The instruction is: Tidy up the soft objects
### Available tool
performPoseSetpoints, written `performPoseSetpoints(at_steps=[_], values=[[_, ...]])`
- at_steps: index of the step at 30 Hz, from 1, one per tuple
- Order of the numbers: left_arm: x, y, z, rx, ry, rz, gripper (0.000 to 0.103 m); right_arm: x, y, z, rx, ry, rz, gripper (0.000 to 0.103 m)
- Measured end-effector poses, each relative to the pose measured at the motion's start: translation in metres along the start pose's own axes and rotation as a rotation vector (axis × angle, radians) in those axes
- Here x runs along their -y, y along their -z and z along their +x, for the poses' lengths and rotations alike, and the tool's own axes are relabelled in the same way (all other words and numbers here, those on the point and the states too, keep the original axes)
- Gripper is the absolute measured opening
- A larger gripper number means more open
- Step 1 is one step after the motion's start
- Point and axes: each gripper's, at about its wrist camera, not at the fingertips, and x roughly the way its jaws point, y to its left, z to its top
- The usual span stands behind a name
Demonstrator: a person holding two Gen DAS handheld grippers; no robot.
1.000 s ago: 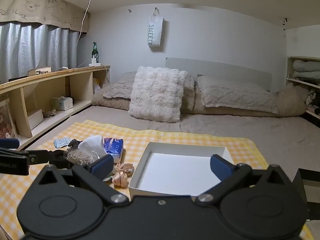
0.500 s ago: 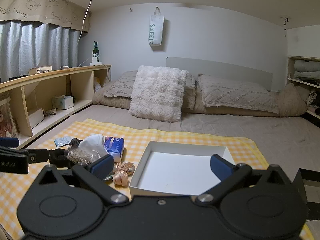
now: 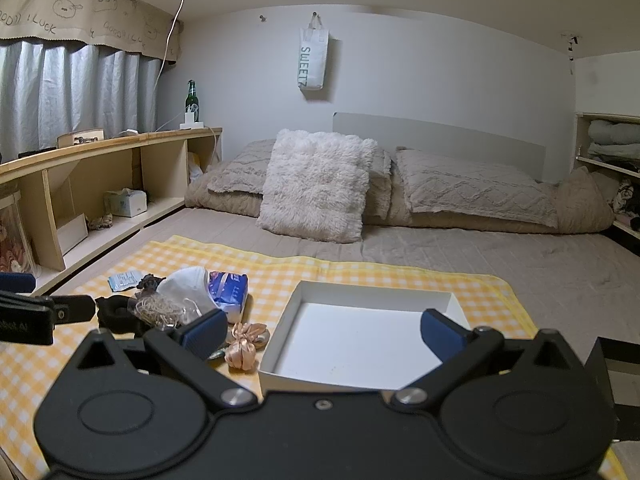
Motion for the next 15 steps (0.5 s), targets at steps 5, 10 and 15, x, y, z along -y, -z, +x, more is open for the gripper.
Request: performPoseSetpoints(at_steps=[5, 10, 15], values=[[0.0017, -0.0009, -0.0002, -0.001, 0.0, 0.0, 0.103, -0.0002, 0.001, 0.0001, -0.001, 0.001, 0.0, 0.103], [0.0002, 0.0001, -0.0002, -0.001, 0.0, 0.001, 0.103, -0.0002, 0.0005, 0.0002, -0.002, 0.001, -0.001, 0.103], [0.001, -0.0004, -0.0004, -0.001, -0.001, 0.001, 0.103, -0.0002, 0.0008, 0.0006, -0.003, 0.002, -0.001, 0.103]])
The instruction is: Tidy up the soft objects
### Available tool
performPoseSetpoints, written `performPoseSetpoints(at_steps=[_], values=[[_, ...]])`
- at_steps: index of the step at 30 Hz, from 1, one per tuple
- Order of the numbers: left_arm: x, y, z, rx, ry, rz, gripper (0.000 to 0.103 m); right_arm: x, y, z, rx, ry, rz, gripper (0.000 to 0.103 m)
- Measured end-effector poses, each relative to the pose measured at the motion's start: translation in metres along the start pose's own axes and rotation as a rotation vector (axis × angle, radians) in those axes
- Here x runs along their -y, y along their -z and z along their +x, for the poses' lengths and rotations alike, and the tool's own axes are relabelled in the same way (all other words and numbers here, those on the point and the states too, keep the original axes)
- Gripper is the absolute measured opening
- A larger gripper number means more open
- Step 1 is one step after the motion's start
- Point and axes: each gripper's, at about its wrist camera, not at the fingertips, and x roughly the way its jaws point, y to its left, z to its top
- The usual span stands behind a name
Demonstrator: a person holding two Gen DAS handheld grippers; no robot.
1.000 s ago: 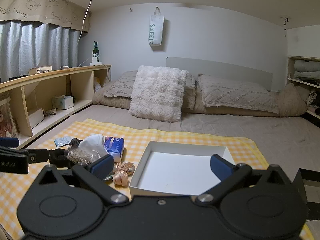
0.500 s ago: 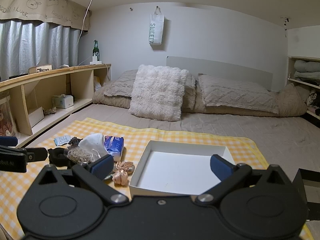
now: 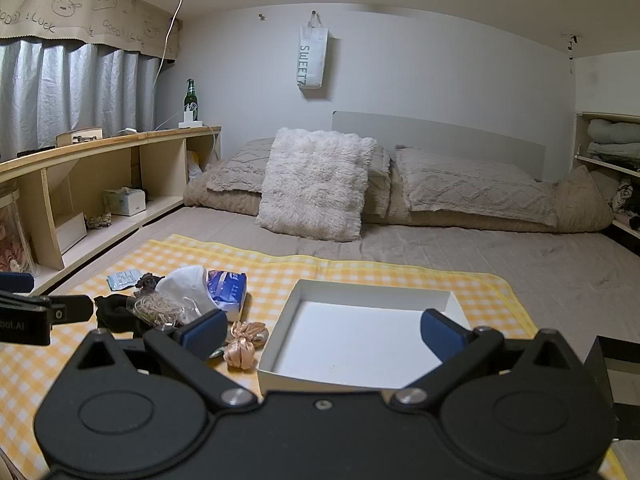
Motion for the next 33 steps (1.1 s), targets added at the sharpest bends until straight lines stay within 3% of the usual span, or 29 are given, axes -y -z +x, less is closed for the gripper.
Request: performPoseSetpoints(at_steps=[33], values=[[0.0009, -0.0006, 0.0002, -0.001, -0.001, 0.0, 0.103, 0.0015, 0.0016, 0.0037, -0.013, 0.01, 0.01, 0.103]])
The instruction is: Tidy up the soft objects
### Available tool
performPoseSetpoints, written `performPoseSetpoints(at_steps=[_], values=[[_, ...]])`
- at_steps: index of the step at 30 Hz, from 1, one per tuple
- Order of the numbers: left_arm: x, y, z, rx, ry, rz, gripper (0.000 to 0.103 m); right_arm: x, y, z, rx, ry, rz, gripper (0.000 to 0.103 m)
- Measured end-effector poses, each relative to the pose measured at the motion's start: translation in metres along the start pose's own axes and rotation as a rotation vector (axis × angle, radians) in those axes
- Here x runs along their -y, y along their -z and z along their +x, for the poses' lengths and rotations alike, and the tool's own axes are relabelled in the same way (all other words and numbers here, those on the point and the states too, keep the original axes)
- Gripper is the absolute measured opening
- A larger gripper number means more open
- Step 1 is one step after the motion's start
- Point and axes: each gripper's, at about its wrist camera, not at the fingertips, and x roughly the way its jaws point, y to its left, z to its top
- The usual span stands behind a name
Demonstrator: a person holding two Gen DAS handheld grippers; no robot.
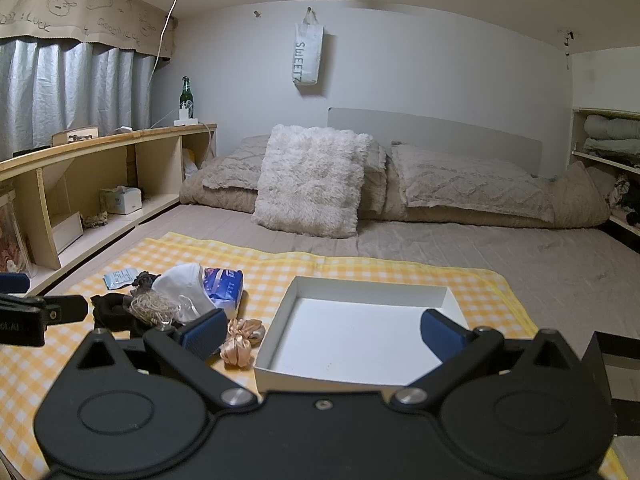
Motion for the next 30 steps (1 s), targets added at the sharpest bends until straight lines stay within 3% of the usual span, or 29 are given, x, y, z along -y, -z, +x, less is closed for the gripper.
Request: performPoseSetpoints(at_steps=[13, 20, 30], values=[[-0.015, 0.001, -0.002, -0.002, -0.011, -0.022, 0.103, -0.005, -0.006, 0.0, -0.017, 0.02, -0.009, 0.103], [-0.033, -0.002, 0.0, -0.004, -0.095, -0.037, 0.103, -0.006, -0.02, 0.001, -0.028, -0.006, -0.012, 0.103], [-0.075, -0.007, 0.005, 0.005, -0.212, -0.098, 0.103, -0.006, -0.064, 0.01, 0.06, -0.073, -0.022, 0.103]])
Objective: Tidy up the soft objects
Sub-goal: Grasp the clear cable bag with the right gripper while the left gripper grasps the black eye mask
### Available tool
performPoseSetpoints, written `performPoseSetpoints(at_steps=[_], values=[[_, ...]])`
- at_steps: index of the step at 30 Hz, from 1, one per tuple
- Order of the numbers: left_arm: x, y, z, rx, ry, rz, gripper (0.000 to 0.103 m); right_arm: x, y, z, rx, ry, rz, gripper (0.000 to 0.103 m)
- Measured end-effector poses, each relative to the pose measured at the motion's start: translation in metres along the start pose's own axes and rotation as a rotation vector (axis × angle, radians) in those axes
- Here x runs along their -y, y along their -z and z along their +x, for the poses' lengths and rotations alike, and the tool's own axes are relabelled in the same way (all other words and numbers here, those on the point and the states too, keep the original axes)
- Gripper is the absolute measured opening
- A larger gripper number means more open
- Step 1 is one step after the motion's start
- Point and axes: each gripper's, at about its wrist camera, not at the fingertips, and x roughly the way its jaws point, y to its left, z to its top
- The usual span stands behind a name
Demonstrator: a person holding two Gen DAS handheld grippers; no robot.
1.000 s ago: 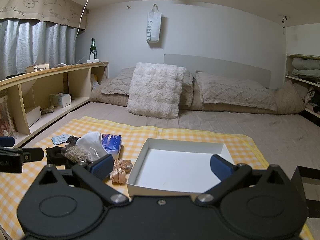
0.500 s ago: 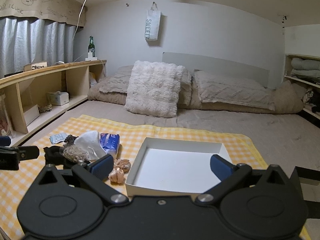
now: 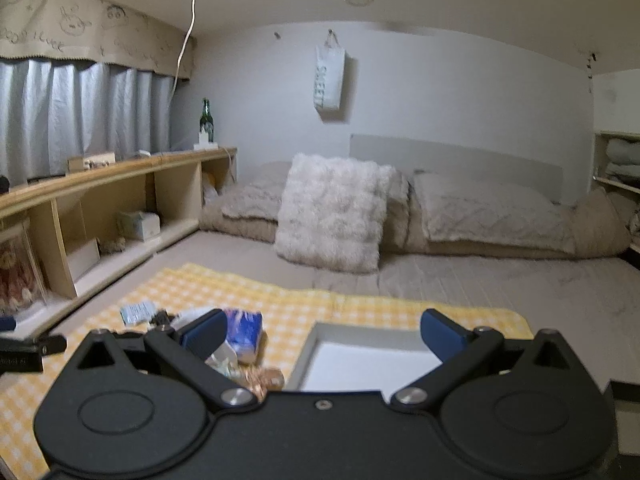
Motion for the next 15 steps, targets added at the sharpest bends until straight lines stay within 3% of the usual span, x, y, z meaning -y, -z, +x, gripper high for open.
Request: performPoseSetpoints(at_steps=[7, 11, 13, 15], values=[[-0.015, -0.015, 0.027, -0.025, -0.023, -0.029, 0.103, -0.006, -0.028, 0.036, 0.028, -0.156, 0.015, 0.103], [-0.015, -0.021, 0.053, -0.065, -0.044, -0.045, 0.103, -0.016, -0.035, 0.065, 0.053, -0.162, -0.022, 0.103], [-0.013, -0.023, 0.069, -0.098, -0.022, -0.044, 0.103, -0.021, -0.034, 0.082, 0.066, -0.164, -0.045, 0.103], [-0.01, -0.022, 0.085, -0.123, 0.045, -0.032, 0.103, -0.022, -0.032, 0.101, 0.037, -0.177, -0.044, 0.103]])
